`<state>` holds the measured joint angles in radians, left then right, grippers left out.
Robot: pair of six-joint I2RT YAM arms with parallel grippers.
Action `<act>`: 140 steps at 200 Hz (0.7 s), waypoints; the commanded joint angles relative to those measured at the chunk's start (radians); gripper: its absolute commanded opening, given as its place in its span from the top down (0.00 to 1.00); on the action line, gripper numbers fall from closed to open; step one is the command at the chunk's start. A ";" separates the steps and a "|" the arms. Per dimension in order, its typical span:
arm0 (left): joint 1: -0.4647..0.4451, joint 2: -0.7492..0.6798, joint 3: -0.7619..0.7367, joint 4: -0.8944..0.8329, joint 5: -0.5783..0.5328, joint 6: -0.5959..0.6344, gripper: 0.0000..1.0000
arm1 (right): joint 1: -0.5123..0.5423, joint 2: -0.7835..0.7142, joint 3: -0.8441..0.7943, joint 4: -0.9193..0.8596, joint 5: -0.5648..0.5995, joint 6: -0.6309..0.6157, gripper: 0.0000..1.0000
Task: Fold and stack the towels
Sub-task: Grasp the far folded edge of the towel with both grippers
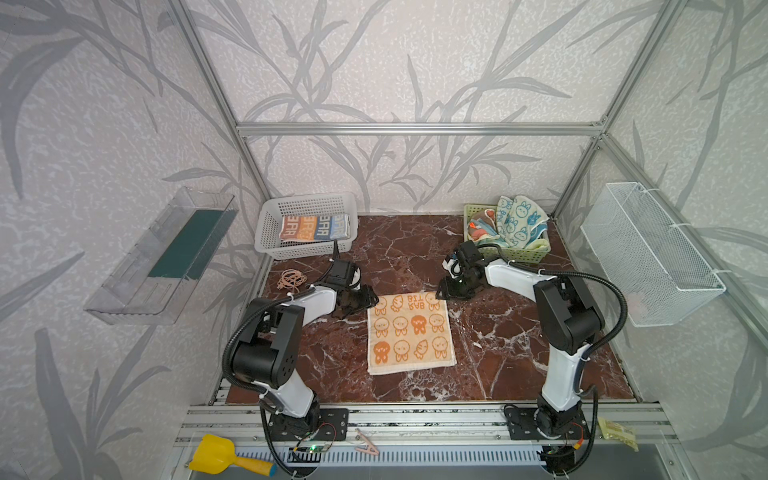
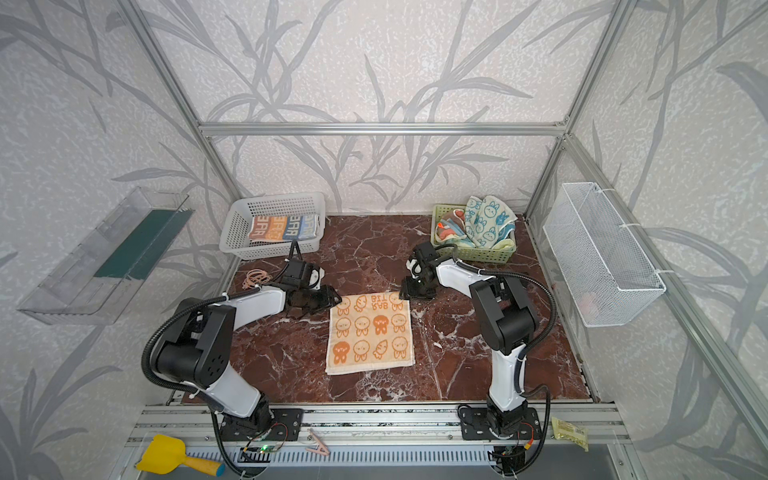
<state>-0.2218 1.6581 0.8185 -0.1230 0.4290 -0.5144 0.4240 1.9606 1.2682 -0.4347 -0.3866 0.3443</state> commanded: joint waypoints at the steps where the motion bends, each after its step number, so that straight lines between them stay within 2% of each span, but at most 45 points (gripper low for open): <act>1: 0.004 0.029 0.008 0.083 0.084 -0.036 0.48 | -0.005 0.033 0.028 0.005 -0.027 0.004 0.46; 34: 0.008 0.049 0.028 0.077 0.099 -0.022 0.52 | -0.005 0.062 0.039 0.022 -0.051 0.018 0.47; 58: 0.017 0.046 0.034 0.069 0.111 -0.014 0.61 | -0.008 0.084 0.069 0.008 -0.065 0.009 0.55; 74: 0.022 0.036 0.037 0.058 0.113 -0.008 0.73 | -0.011 0.083 0.074 0.009 -0.064 0.007 0.65; 94: 0.025 0.015 0.037 0.055 0.119 0.007 1.00 | -0.011 0.075 0.075 0.014 -0.056 0.008 0.76; 140: 0.029 -0.065 0.052 0.016 0.130 0.043 1.00 | -0.028 0.009 0.082 0.013 -0.057 -0.009 1.00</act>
<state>-0.1989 1.6672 0.8387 -0.0780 0.5526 -0.5060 0.4091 2.0270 1.3289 -0.4088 -0.4454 0.3470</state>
